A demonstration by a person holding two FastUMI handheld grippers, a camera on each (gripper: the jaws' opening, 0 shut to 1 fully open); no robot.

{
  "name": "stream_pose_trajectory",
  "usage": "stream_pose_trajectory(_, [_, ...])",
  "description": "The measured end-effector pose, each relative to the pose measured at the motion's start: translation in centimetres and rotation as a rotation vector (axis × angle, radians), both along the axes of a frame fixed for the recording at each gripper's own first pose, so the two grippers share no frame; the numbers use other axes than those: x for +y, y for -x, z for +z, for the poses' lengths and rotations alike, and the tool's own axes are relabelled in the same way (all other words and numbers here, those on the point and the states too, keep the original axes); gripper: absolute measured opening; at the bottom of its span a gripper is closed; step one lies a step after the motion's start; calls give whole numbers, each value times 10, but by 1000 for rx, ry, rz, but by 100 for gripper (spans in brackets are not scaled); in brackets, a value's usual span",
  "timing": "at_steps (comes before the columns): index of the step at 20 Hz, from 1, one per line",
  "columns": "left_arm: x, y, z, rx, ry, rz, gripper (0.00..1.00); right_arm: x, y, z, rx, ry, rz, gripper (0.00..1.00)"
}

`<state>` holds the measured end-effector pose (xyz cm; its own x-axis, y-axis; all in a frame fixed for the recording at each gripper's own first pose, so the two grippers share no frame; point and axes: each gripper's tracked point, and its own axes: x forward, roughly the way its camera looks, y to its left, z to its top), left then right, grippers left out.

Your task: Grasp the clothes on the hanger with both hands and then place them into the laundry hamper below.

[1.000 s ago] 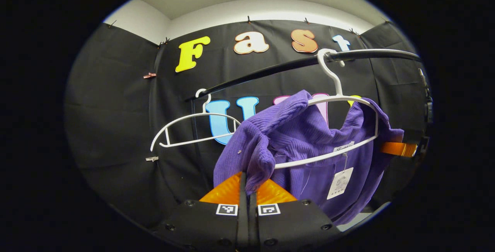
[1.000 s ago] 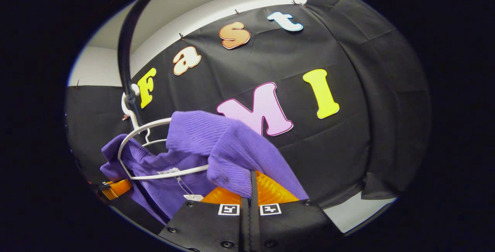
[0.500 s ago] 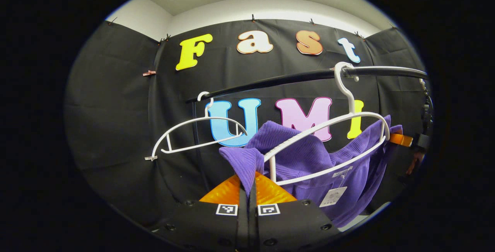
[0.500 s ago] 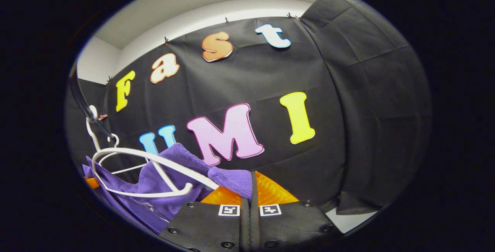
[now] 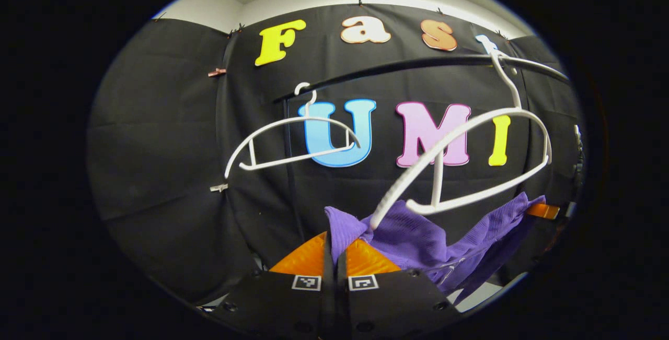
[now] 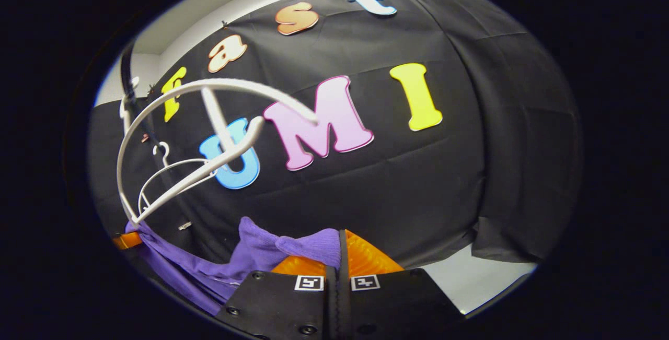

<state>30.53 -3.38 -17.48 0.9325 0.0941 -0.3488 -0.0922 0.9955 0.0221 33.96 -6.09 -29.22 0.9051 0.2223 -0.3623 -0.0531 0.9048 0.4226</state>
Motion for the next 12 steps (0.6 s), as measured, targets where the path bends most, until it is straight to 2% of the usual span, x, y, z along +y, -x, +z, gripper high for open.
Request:
stream_pose_trajectory(3, [1,20,-28,50,4,-7,5,27,30,-6,27,5,72,5])
stream_pose_trajectory(6, [-14,38,-48,91,9,-48,5,55,58,-9,49,19,138,5])
stream_pose_trajectory(12, [-80,64,-61,137,68,-214,5,98,114,0,86,51,217,5])
